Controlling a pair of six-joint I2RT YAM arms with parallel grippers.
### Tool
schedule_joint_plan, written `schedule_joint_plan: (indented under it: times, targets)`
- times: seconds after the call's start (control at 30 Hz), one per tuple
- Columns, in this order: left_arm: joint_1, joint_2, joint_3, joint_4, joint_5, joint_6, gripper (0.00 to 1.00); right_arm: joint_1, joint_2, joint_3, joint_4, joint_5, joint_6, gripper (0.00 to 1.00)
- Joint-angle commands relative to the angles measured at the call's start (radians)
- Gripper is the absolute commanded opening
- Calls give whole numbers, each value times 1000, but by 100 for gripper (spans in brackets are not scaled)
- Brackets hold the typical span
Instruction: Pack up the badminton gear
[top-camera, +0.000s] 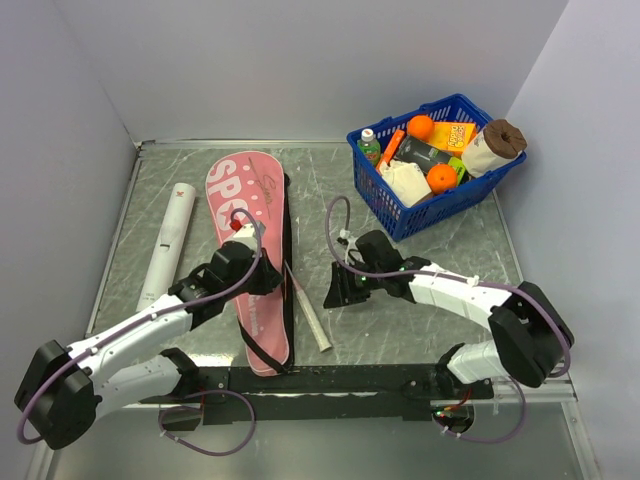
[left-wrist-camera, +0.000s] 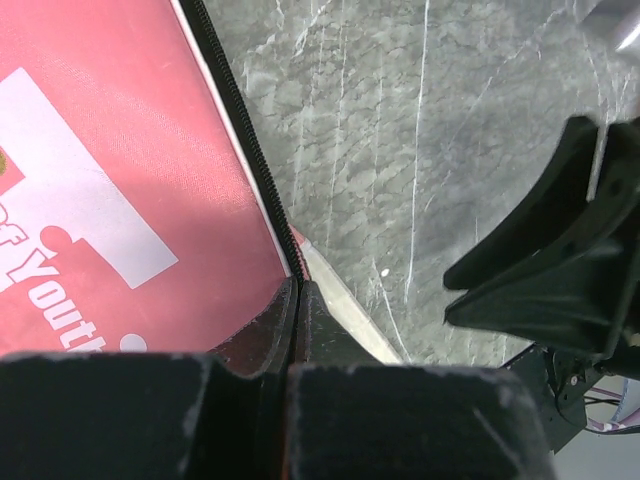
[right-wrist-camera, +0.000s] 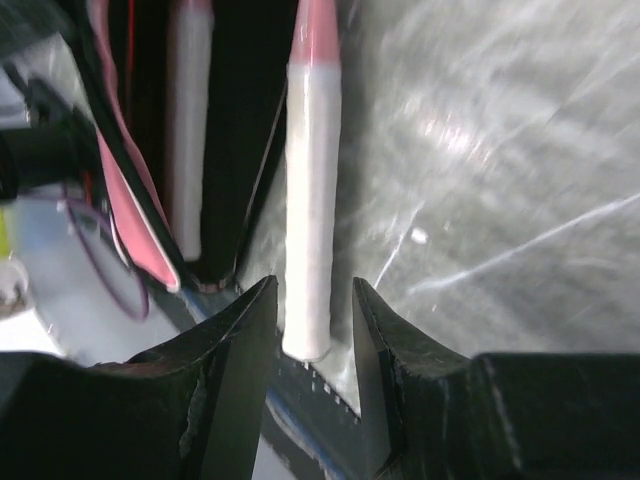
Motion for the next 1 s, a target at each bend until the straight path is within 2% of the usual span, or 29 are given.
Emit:
schedule_joint_plan:
  times: [0.0, 0.27, 0.77, 0.97]
  targets:
    - [-4, -31, 40, 49, 17, 3, 1, 25, 25, -32, 108, -110, 19, 44]
    - [-4, -37, 31, 52, 12, 5, 1, 100, 140, -55, 218, -109, 71, 44]
    - [-6, -56, 17, 57, 16, 0, 1, 212, 264, -37, 293, -52, 125, 43]
    - [-4, -60, 8, 60, 20, -6, 1, 258, 260, -22, 352, -53, 180, 35]
